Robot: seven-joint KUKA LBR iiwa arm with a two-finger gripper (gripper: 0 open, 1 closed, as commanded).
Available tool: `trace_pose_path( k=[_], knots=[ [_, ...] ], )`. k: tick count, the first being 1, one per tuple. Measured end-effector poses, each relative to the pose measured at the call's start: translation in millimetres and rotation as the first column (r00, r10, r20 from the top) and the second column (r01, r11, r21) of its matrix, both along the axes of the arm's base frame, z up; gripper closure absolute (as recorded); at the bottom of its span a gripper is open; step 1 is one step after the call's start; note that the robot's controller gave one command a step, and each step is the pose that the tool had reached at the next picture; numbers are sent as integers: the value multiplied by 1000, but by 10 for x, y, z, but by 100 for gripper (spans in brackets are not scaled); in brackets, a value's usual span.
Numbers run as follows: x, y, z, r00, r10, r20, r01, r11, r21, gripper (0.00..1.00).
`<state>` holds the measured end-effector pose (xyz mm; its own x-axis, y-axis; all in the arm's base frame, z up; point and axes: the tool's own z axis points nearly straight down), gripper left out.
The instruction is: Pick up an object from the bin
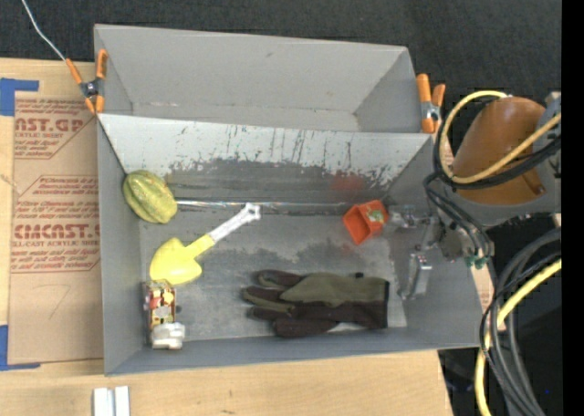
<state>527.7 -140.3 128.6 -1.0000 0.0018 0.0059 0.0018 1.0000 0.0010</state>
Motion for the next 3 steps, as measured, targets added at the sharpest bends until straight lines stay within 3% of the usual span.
trace_pose_path(
  k=[1, 2, 3],
  knots=[
    [19, 7, 47, 1000, 2, 7, -2, 1000, -1, 0],
    [-63, 357, -482, 996, -89, 5, 89, 996, 0, 0],
    [-78, 480, -760, 991, -135, 6, 135, 991, 1, 0]
  ],
)
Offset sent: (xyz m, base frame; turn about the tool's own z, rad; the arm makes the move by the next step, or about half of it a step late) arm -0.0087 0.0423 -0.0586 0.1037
